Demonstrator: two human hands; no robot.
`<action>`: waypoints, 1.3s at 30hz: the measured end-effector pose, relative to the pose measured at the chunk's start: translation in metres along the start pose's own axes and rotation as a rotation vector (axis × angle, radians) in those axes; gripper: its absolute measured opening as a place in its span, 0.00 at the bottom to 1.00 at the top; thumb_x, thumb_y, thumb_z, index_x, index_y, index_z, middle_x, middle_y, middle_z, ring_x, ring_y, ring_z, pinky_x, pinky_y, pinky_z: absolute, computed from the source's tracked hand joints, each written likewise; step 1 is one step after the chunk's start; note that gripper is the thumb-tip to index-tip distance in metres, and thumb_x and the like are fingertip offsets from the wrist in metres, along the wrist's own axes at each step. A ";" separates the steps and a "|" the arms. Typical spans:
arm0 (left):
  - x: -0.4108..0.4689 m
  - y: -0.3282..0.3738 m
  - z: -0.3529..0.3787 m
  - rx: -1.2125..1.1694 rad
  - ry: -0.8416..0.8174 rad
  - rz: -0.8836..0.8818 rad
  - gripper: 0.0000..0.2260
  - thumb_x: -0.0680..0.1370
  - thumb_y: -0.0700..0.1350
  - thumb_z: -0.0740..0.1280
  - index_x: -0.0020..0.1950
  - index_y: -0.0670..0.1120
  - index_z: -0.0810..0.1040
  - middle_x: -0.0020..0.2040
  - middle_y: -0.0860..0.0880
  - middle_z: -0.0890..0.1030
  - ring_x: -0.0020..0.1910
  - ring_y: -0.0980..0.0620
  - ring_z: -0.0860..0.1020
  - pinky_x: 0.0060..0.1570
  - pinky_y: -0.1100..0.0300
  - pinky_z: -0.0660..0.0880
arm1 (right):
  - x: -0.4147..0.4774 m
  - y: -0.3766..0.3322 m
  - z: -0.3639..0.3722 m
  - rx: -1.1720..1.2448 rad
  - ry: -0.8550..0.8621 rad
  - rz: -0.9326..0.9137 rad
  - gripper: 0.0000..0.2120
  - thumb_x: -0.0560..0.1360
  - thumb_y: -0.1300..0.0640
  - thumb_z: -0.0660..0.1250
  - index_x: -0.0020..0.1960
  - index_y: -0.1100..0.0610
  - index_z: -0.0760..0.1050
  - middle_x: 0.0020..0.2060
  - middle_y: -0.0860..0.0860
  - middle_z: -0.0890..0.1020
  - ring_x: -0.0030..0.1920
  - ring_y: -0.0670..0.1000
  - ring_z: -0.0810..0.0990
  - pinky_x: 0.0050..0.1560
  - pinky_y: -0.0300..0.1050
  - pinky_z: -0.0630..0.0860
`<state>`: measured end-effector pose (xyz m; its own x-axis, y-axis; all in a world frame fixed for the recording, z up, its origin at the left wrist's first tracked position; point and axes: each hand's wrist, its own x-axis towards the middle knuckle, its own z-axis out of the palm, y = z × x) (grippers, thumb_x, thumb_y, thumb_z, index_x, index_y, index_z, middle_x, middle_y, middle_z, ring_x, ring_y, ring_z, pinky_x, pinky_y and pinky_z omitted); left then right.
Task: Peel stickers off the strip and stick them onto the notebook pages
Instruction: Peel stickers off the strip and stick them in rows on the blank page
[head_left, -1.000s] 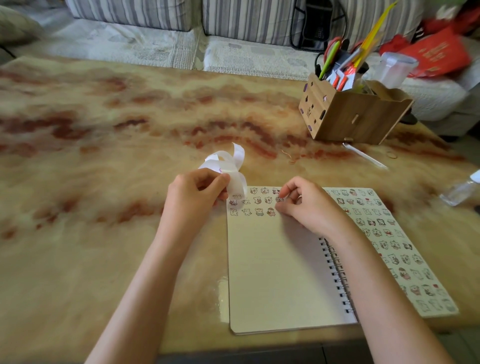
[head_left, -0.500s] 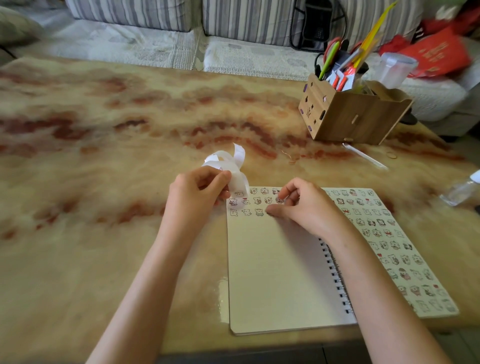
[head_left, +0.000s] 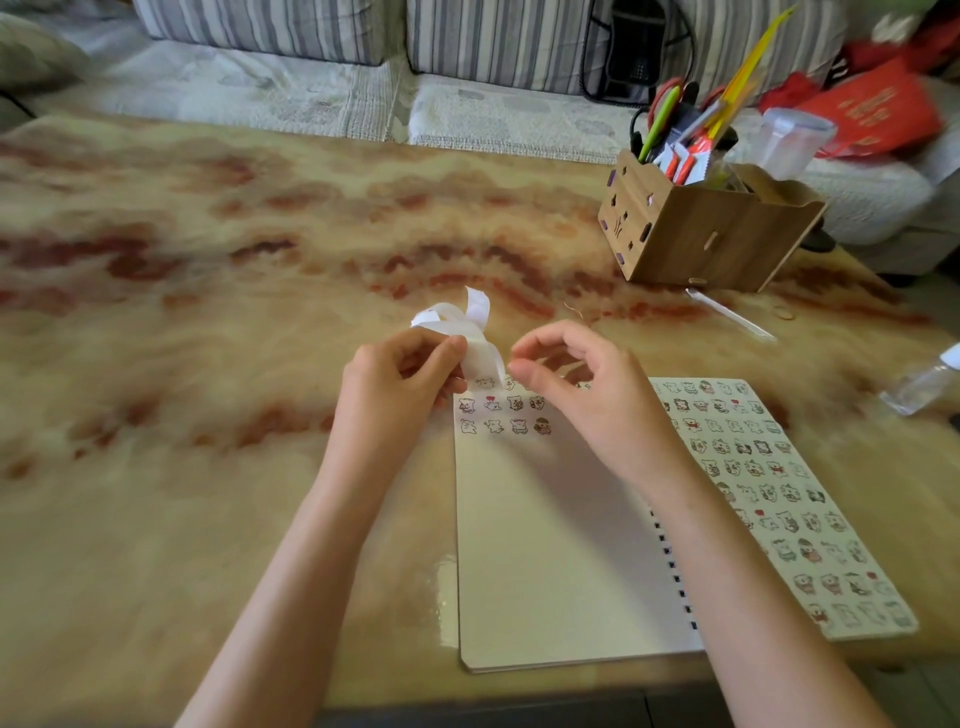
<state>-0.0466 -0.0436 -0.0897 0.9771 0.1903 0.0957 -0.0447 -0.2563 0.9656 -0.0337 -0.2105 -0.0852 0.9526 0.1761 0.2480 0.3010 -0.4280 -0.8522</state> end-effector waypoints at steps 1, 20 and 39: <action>0.000 0.000 0.000 -0.004 0.000 0.002 0.10 0.78 0.45 0.65 0.40 0.44 0.82 0.31 0.51 0.81 0.26 0.64 0.74 0.28 0.74 0.67 | 0.000 -0.002 0.003 0.022 -0.008 -0.021 0.04 0.73 0.58 0.72 0.46 0.54 0.79 0.39 0.44 0.83 0.40 0.46 0.79 0.41 0.38 0.73; -0.001 0.000 0.001 -0.058 -0.124 0.006 0.08 0.77 0.43 0.67 0.38 0.46 0.82 0.33 0.50 0.82 0.31 0.62 0.78 0.34 0.74 0.71 | 0.000 0.002 0.016 0.095 0.095 -0.079 0.04 0.72 0.65 0.72 0.43 0.58 0.81 0.36 0.47 0.82 0.37 0.43 0.80 0.43 0.37 0.77; -0.004 0.002 0.005 -0.051 -0.072 -0.006 0.09 0.77 0.43 0.66 0.41 0.42 0.83 0.34 0.47 0.83 0.30 0.63 0.77 0.32 0.76 0.69 | -0.001 0.006 0.018 -0.144 0.165 -0.259 0.02 0.72 0.62 0.72 0.43 0.57 0.80 0.35 0.48 0.82 0.33 0.49 0.78 0.37 0.45 0.76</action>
<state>-0.0497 -0.0496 -0.0890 0.9897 0.1220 0.0743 -0.0480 -0.2060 0.9774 -0.0337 -0.1971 -0.0987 0.8345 0.1548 0.5288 0.5257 -0.5109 -0.6801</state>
